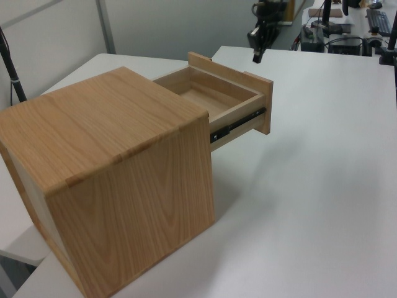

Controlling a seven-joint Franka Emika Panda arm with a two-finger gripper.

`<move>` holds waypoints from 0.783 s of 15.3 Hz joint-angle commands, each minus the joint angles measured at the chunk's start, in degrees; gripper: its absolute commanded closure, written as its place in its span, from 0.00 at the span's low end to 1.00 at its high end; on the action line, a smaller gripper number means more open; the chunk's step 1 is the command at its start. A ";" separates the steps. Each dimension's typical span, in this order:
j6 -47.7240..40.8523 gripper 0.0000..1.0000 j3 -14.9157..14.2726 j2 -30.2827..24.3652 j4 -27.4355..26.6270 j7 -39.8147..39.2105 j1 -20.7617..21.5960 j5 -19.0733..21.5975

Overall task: Close the drawer by sliding it
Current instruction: 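Lower the gripper toward the black handle of the open wooden drawer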

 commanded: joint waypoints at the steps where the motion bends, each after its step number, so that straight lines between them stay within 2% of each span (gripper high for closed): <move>1: 7.12 1.00 -0.18 1.83 -0.78 2.74 1.37 6.20; 5: 11.43 1.00 -0.09 3.94 -0.78 8.88 4.19 7.27; 10: 12.05 1.00 1.23 5.26 -0.87 10.83 4.98 8.58; 12: 12.23 1.00 1.23 6.14 -0.69 14.24 5.24 11.12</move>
